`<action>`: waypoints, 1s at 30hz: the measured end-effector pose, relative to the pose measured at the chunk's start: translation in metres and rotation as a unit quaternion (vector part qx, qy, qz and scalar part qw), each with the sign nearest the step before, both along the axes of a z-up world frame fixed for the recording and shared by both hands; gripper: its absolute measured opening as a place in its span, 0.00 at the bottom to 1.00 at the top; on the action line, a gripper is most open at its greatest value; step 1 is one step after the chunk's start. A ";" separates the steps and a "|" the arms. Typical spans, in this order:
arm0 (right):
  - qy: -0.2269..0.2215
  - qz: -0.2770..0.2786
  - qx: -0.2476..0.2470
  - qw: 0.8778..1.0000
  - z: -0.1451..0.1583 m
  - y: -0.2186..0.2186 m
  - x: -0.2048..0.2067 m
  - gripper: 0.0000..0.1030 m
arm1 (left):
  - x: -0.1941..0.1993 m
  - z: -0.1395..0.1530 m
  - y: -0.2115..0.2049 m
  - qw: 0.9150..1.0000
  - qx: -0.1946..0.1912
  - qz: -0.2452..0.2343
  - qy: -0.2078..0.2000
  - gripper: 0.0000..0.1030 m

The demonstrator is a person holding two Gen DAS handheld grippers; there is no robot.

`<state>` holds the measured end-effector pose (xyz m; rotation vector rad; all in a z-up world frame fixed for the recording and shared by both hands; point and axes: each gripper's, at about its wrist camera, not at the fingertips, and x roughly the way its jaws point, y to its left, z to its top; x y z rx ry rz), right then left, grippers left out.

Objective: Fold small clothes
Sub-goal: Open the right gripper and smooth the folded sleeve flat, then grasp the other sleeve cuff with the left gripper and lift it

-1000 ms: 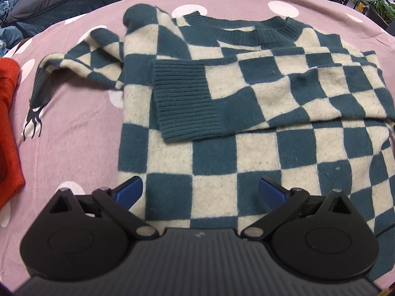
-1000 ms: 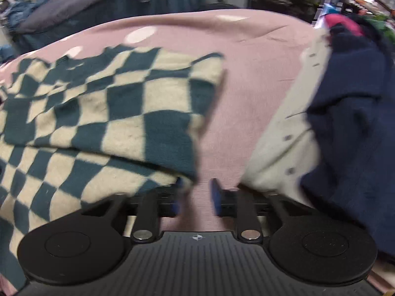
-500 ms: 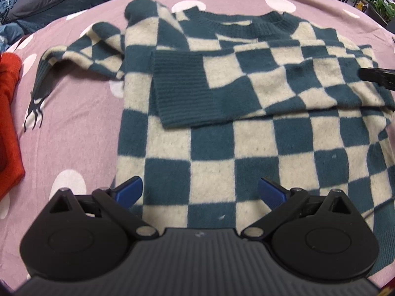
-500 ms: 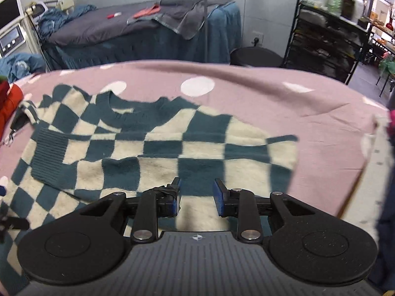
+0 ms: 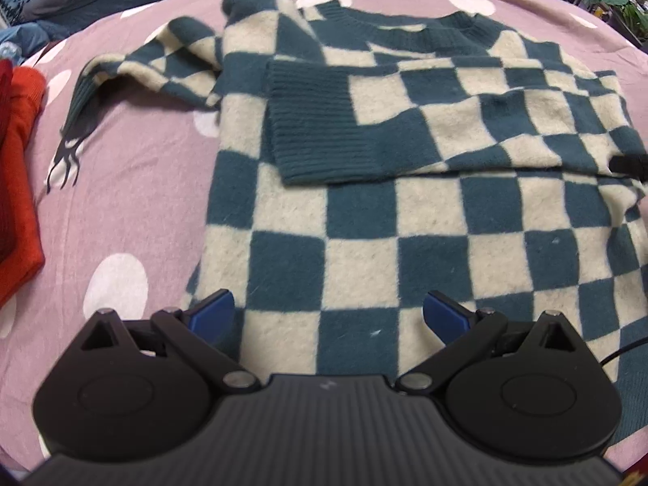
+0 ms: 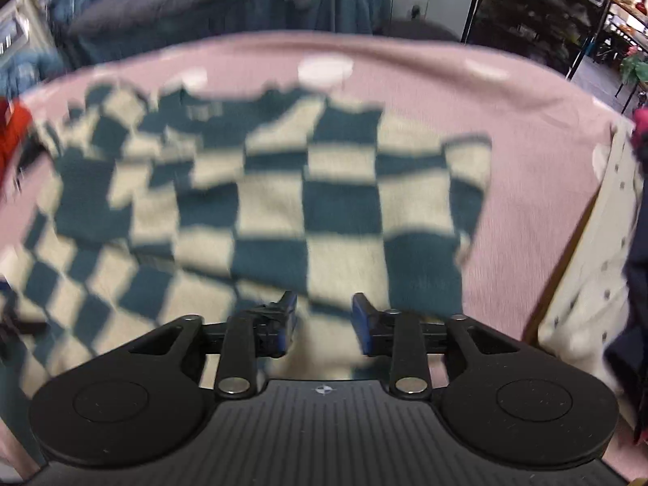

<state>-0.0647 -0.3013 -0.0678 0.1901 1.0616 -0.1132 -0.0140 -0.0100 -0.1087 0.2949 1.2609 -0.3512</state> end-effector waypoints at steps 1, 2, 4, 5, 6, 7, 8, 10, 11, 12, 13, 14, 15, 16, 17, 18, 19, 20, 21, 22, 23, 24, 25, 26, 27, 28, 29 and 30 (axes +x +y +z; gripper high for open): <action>-0.007 -0.006 0.001 1.000 0.002 0.002 0.006 0.91 | 0.001 0.001 -0.002 1.000 -0.002 -0.001 -0.001 0.98; -0.015 -0.009 0.001 1.000 0.005 0.004 0.011 0.92 | 0.001 0.003 -0.004 1.000 -0.005 -0.001 -0.001 0.98; -0.033 -0.001 0.001 0.999 0.007 0.011 0.025 0.92 | 0.002 0.005 -0.006 1.000 -0.007 -0.003 -0.005 0.98; -0.036 0.006 0.001 0.999 0.007 0.014 0.033 0.93 | 0.002 0.006 -0.006 1.000 -0.007 -0.005 -0.008 0.98; -0.035 0.012 -0.002 0.999 0.005 0.018 0.040 0.98 | 0.002 0.007 -0.005 1.000 -0.007 -0.006 -0.012 0.99; -0.033 0.011 -0.006 0.999 0.002 0.021 0.046 1.00 | 0.002 0.007 -0.003 1.000 -0.008 -0.006 -0.015 0.99; -0.025 0.007 -0.009 1.000 -0.004 0.024 0.055 1.00 | 0.003 0.007 0.000 1.000 -0.008 -0.004 -0.018 0.99; 0.005 0.002 -0.018 1.000 -0.019 0.028 0.063 1.00 | 0.009 0.008 0.010 1.000 -0.006 0.011 -0.022 0.99; 0.023 0.002 -0.022 0.999 -0.028 0.030 0.065 1.00 | 0.013 0.010 0.016 0.999 -0.005 0.024 -0.027 0.99; 0.043 0.003 -0.027 0.999 -0.036 0.032 0.064 1.00 | 0.019 0.012 0.024 0.999 -0.008 0.041 -0.033 0.99; 0.048 0.008 -0.037 0.998 -0.041 0.036 0.060 1.00 | 0.026 0.016 0.034 0.997 -0.016 0.060 -0.040 0.99; 0.039 0.017 -0.046 0.998 -0.041 0.039 0.054 1.00 | 0.033 0.020 0.044 0.995 -0.027 0.081 -0.046 0.99; 0.038 0.025 -0.048 0.998 -0.042 0.041 0.049 1.00 | 0.041 0.024 0.054 0.992 -0.041 0.104 -0.051 0.99; 0.044 0.027 -0.046 0.998 -0.042 0.041 0.046 1.00 | 0.049 0.027 0.064 0.989 -0.053 0.127 -0.055 0.99; 0.046 0.026 -0.045 0.998 -0.041 0.041 0.043 1.00 | 0.058 0.029 0.072 0.985 -0.063 0.149 -0.056 0.99; 0.041 0.021 -0.040 0.998 -0.037 0.039 0.039 1.00 | 0.068 0.030 0.079 0.982 -0.072 0.167 -0.053 0.99; 0.031 0.013 -0.030 0.999 -0.032 0.037 0.036 1.00 | 0.078 0.031 0.084 0.979 -0.081 0.182 -0.049 0.98; 0.023 0.003 -0.016 1.000 -0.028 0.033 0.032 1.00 | 0.088 0.032 0.089 0.975 -0.093 0.198 -0.049 0.98; 0.019 -0.009 -0.004 1.000 -0.025 0.031 0.029 1.00 | 0.097 0.032 0.093 0.969 -0.106 0.215 -0.054 0.98; 0.017 -0.020 0.004 1.000 -0.023 0.029 0.026 1.00 | 0.107 0.032 0.101 0.963 -0.118 0.234 -0.062 0.98; 0.016 -0.027 0.009 0.999 -0.020 0.028 0.023 1.00 | 0.117 0.031 0.108 0.956 -0.129 0.253 -0.069 0.98; 0.014 -0.031 0.010 0.999 -0.018 0.029 0.022 1.00 | 0.128 0.030 0.114 0.948 -0.139 0.275 -0.076 0.94; 0.011 -0.033 0.009 0.999 -0.016 0.031 0.020 1.00 | 0.140 0.028 0.120 0.941 -0.144 0.295 -0.083 0.91; 0.009 -0.033 0.008 0.999 -0.013 0.033 0.019 1.00 | 0.151 0.025 0.126 0.934 -0.146 0.314 -0.090 0.82; 0.008 -0.032 0.007 0.999 -0.011 0.035 0.018 1.00 | 0.162 0.022 0.130 0.927 -0.145 0.331 -0.098 0.68; 0.008 -0.030 0.008 0.999 -0.011 0.037 0.017 1.00 | 0.173 0.017 0.133 0.923 -0.145 0.341 -0.100 0.57; 0.010 -0.028 0.009 1.000 -0.010 0.038 0.017 1.00 | 0.186 0.011 0.135 0.923 -0.146 0.341 -0.098 0.54; 0.011 -0.026 0.011 1.000 -0.009 0.040 0.018 1.00 | 0.197 0.004 0.136 0.926 -0.144 0.337 -0.092 0.53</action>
